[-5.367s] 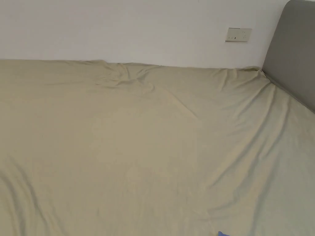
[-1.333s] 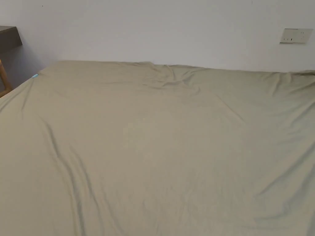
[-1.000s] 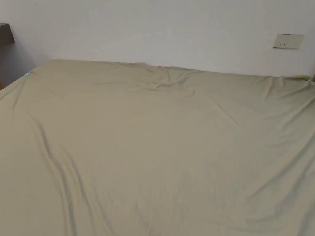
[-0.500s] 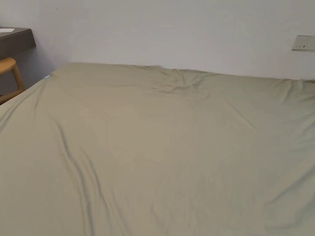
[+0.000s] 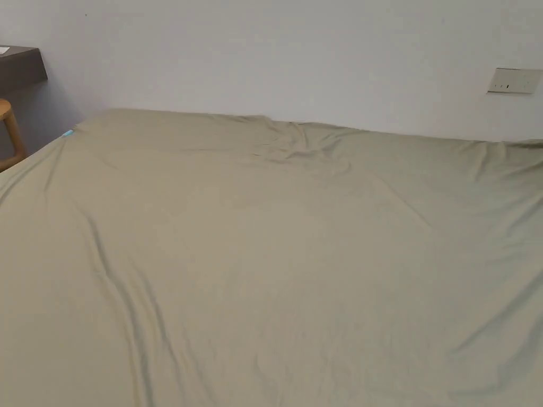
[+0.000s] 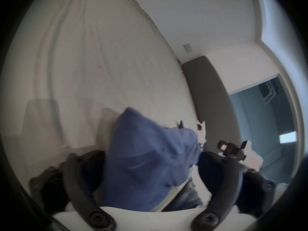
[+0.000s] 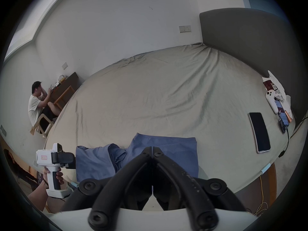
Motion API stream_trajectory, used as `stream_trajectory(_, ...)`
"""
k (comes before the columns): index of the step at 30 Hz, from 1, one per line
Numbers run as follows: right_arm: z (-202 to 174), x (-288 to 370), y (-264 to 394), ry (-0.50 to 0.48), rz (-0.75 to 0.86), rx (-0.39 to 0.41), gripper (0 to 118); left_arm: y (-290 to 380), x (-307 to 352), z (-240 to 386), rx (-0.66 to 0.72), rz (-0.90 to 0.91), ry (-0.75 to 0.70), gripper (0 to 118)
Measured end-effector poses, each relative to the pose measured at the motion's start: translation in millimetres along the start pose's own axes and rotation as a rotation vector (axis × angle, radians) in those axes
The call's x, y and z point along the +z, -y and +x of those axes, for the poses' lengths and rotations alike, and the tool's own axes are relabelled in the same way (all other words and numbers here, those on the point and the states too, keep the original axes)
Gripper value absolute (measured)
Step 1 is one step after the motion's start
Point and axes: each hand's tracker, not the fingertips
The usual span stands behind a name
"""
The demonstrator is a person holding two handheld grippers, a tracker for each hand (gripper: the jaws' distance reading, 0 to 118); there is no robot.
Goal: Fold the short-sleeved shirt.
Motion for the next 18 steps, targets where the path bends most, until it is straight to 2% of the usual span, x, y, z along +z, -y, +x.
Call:
stream_trajectory(1, 0, 0, 1, 0.005, 0.002, -0.004, 2, -8, -3, -10, 0.04, -0.003, 0.04, 81)
stream_trajectory(3, 1, 0, 1, 0.008, 0.001, -0.01, 2, -15, -20, -14, 0.125, -0.059, -0.029, 16)
stream_trajectory(5, 1, 0, 3, 0.004, -0.001, -0.015, 2, -11, -28, -14, 0.126, -0.053, -0.093, 15)
stream_trajectory(7, 1, 0, 3, 0.005, -0.004, -0.015, 2, -12, -13, -15, 0.176, -0.012, -0.026, 15)
stream_trajectory(8, 1, 0, 4, 0.007, -0.005, -0.014, 2, -13, -8, -13, 0.184, -0.004, -0.041, 15)
stream_trajectory(14, 4, 1, 2, 0.014, 0.005, -0.019, 2, -3, 62, 17, 0.109, 0.101, -0.047, 15)
stream_trajectory(18, 6, -1, 2, 0.014, 0.023, -0.038, 2, -9, 102, 26, 0.0, 0.168, -0.268, 15)
